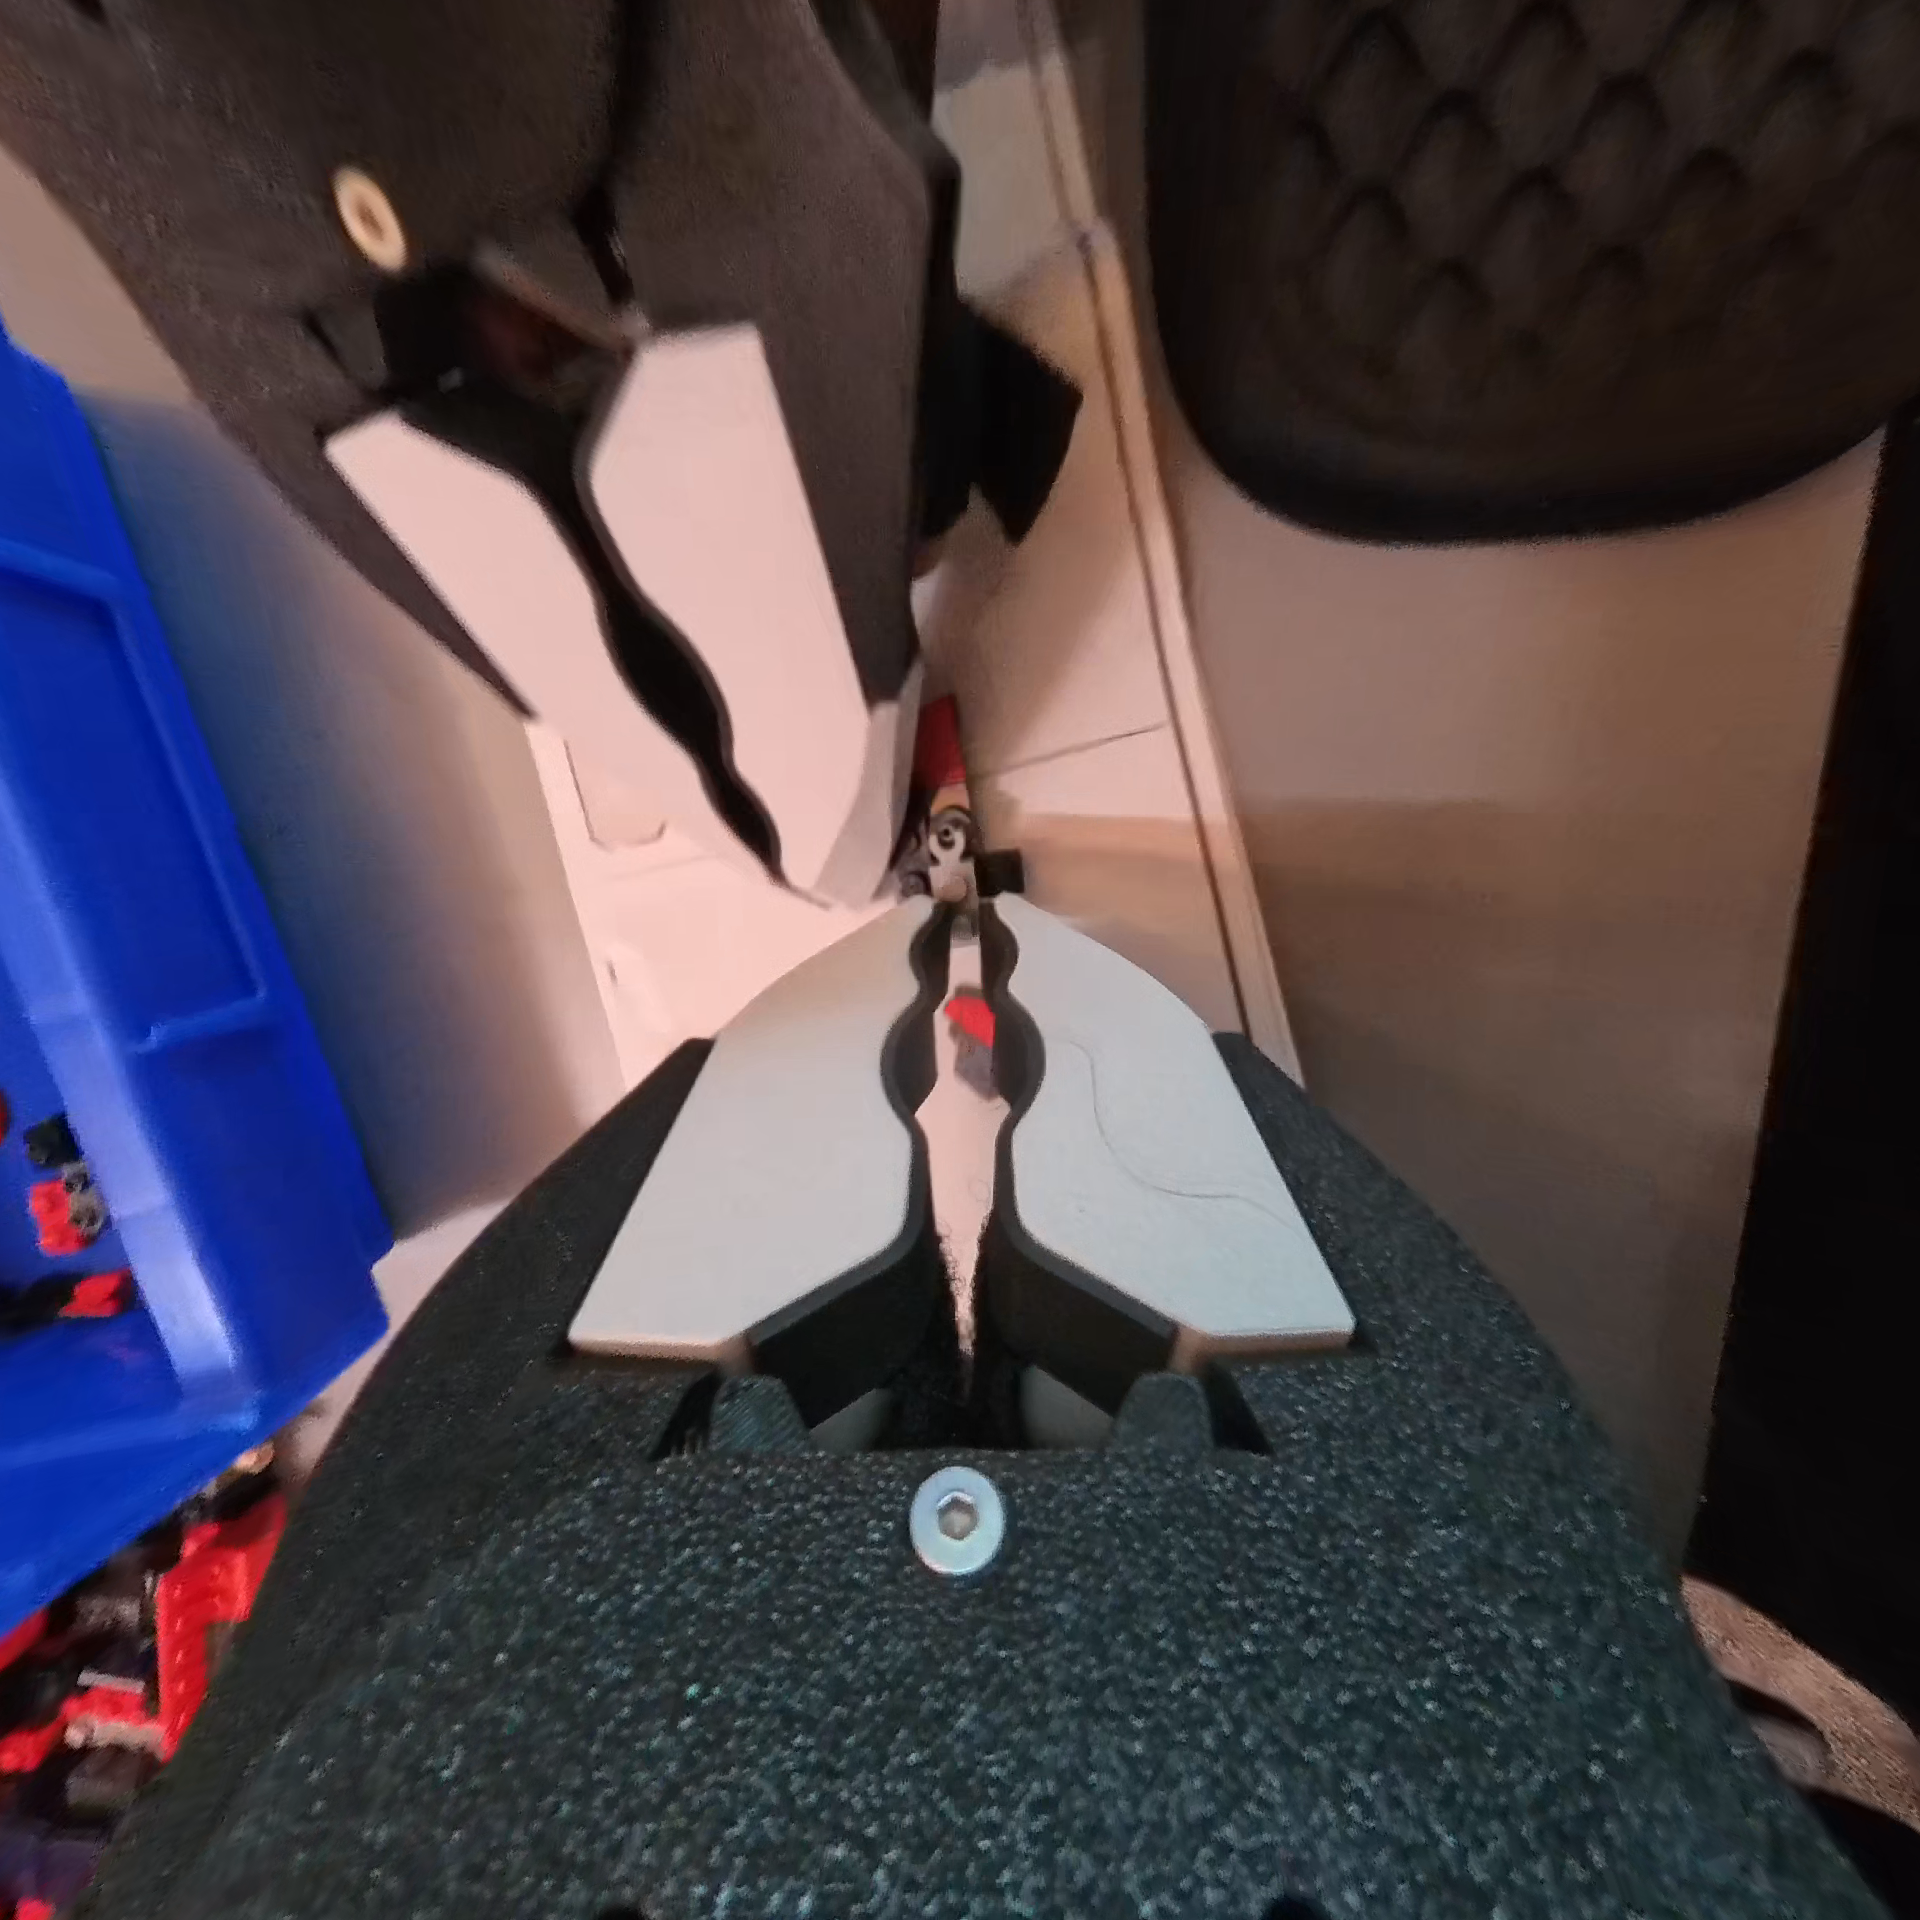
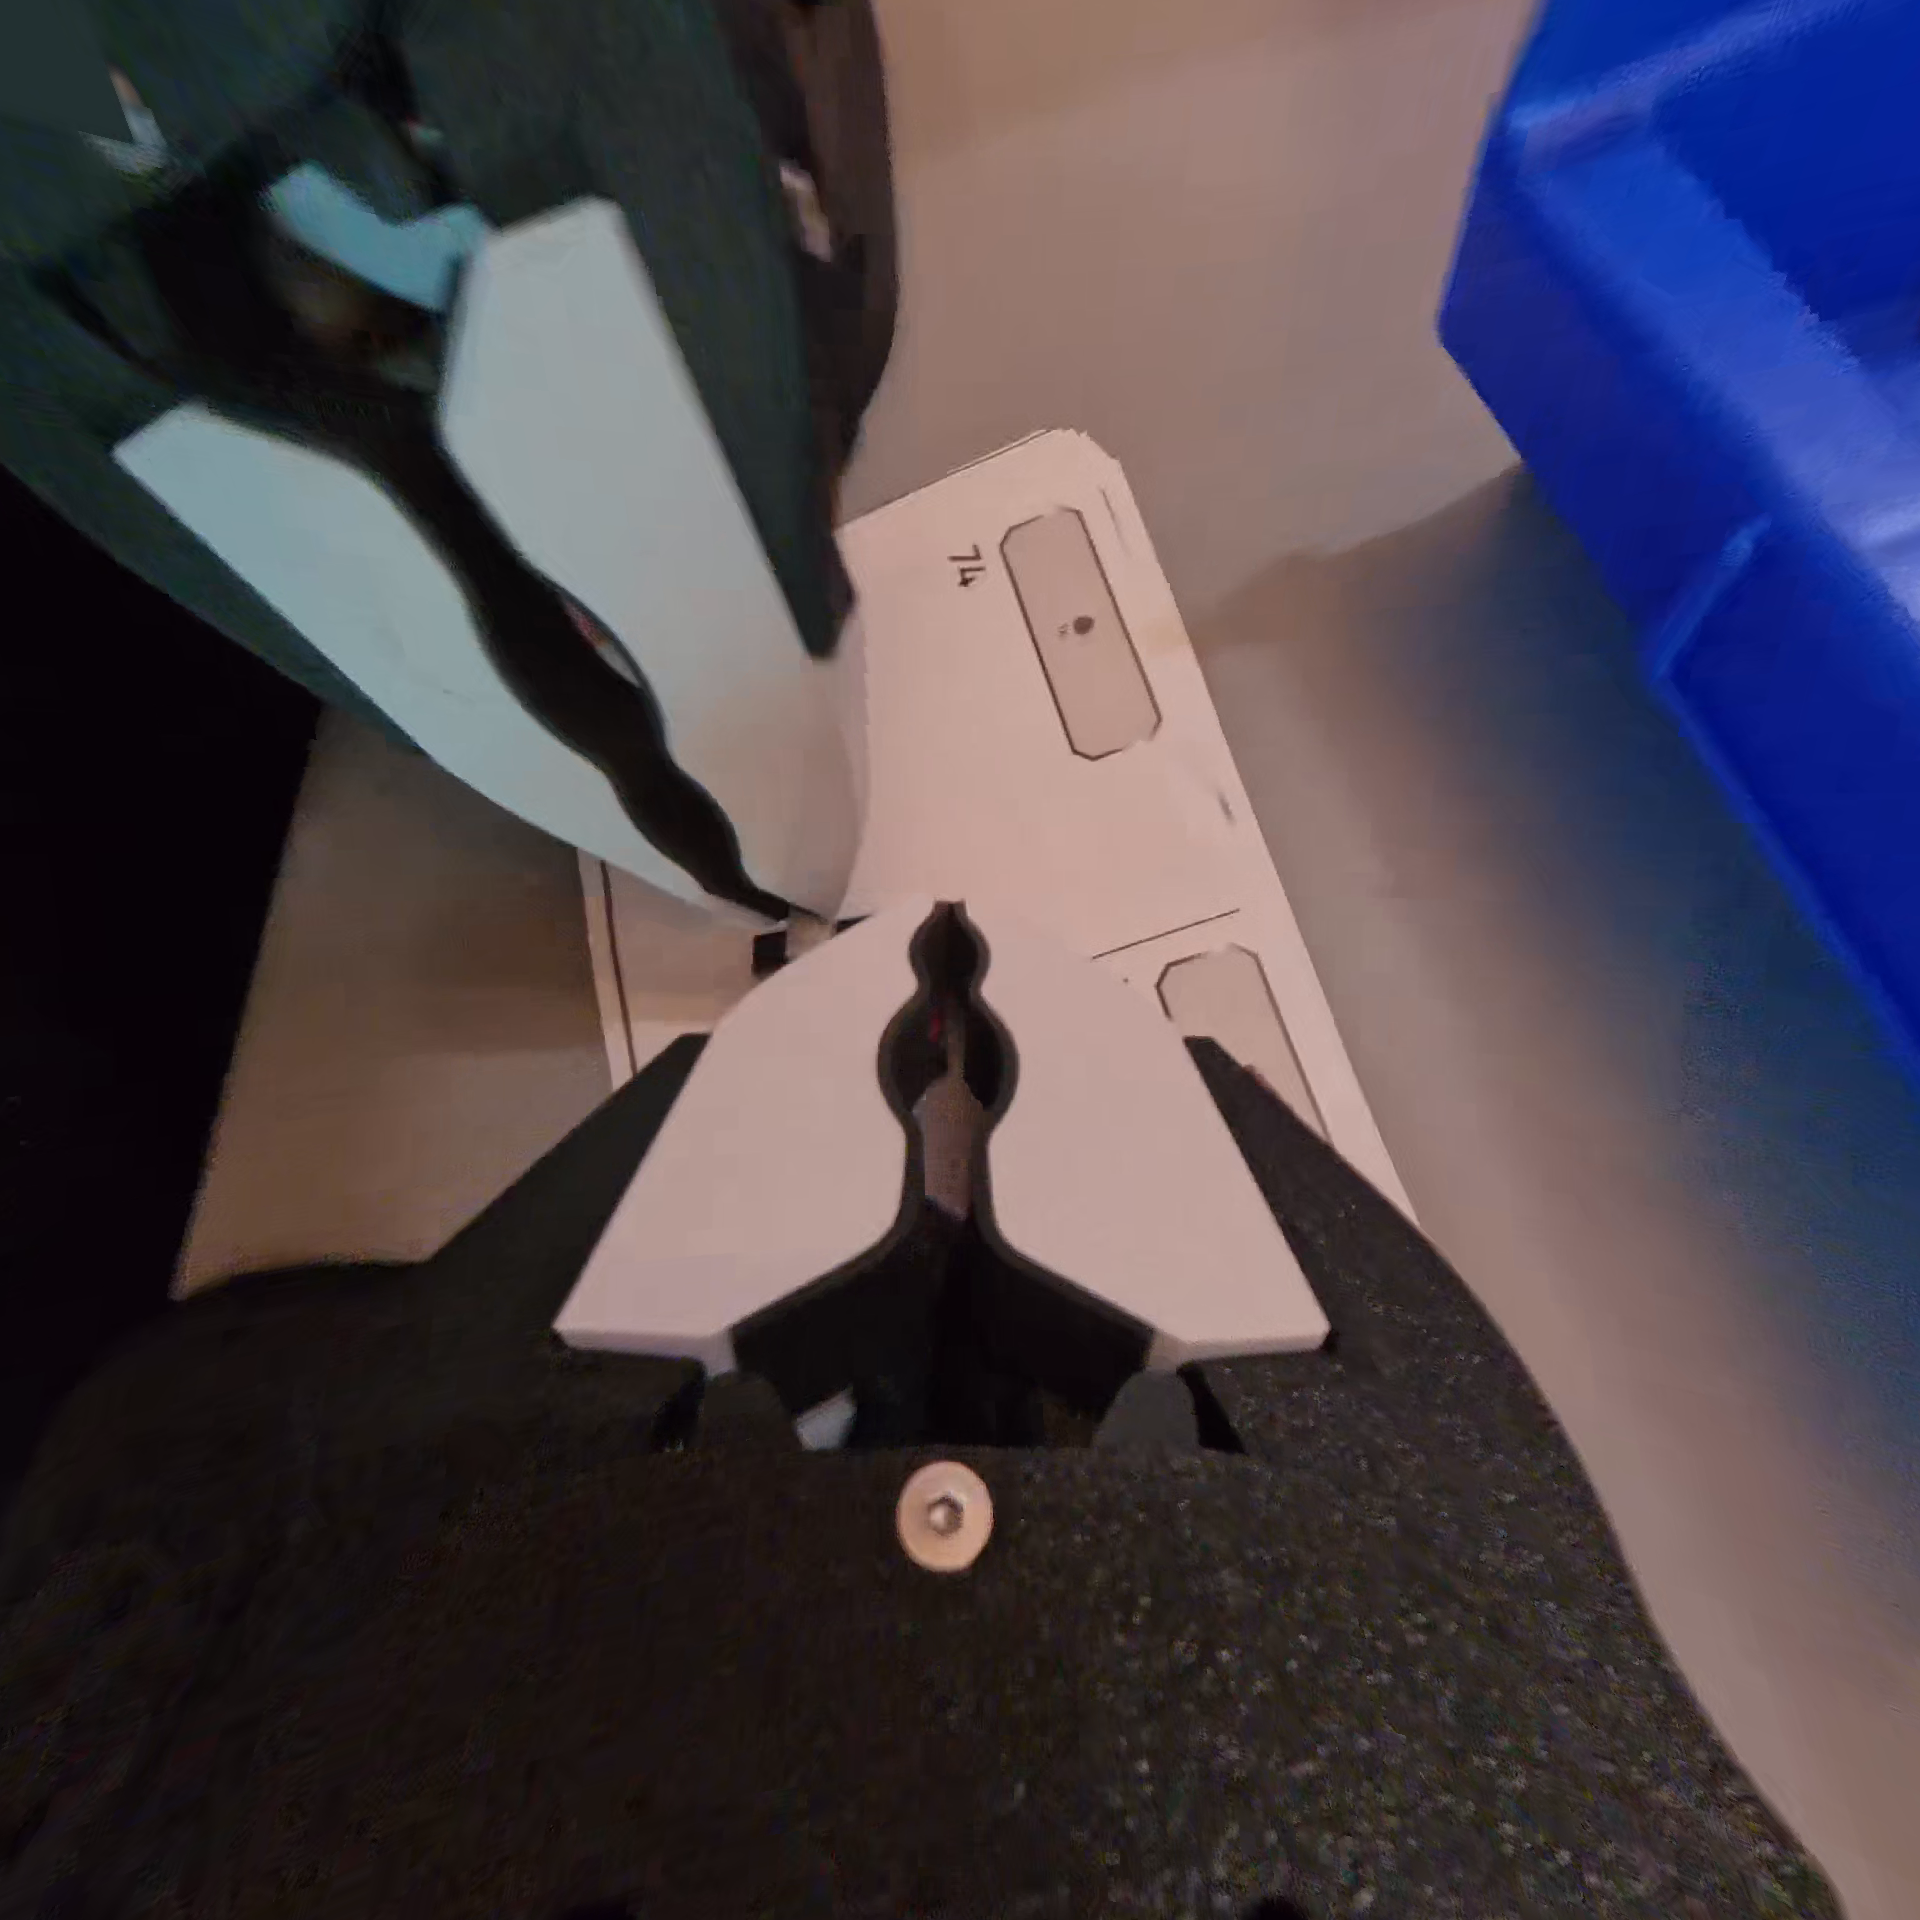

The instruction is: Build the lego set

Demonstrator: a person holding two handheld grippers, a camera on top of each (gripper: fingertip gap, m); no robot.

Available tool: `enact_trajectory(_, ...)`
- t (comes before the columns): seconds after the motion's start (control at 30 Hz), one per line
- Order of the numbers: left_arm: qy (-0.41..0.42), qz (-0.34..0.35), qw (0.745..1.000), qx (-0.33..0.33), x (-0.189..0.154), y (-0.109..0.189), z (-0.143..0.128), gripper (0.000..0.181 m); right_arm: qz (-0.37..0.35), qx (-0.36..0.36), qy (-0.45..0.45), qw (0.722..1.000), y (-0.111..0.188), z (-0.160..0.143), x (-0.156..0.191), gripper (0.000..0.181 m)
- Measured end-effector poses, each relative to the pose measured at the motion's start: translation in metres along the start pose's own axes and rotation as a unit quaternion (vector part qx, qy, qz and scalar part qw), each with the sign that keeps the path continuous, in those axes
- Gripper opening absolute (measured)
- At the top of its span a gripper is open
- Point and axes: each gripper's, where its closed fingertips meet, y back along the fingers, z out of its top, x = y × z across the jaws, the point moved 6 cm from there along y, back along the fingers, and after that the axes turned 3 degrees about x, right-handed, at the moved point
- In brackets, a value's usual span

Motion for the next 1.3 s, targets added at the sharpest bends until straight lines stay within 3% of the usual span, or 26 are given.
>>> enact_trajectory(0.1,-0.004,0.005,1.000,0.024,0.000,-0.004,0.003,0.004,0.006,-0.001,0.000,1.000,0.001,-0.001,0.002,0.000)
enact_trajectory(0.27,0.001,0.010,1.000,0.023,0.002,0.000,0.001,0.004,0.062,-0.071,-0.054,0.994,0.022,0.004,-0.002,0.027)
enact_trajectory(0.4,-0.001,0.011,1.000,0.021,0.001,0.000,0.002,0.005,0.056,-0.041,-0.001,0.998,0.036,-0.005,0.009,0.031)
enact_trajectory(0.5,0.001,0.017,1.000,0.022,0.002,-0.003,0.000,0.005,-0.006,0.006,0.080,0.997,0.028,-0.014,0.016,0.035)
enact_trajectory(0.63,0.009,0.014,1.000,0.010,0.002,-0.003,0.000,0.010,-0.072,0.034,0.138,0.987,0.016,-0.016,0.017,0.026)
enact_trajectory(0.77,0.019,0.010,1.000,-0.018,0.003,0.005,-0.003,0.014,-0.063,0.026,0.135,0.989,0.015,-0.015,0.017,0.025)
enact_trajectory(0.97,0.037,-0.022,0.993,-0.109,0.007,0.017,-0.006,0.000,-0.061,0.028,0.138,0.988,0.013,-0.014,0.018,0.025)
enact_trajectory(1.3,0.036,-0.035,0.994,-0.100,0.006,-0.001,-0.003,0.000,-0.056,0.023,0.130,0.990,0.013,-0.014,0.018,0.025)
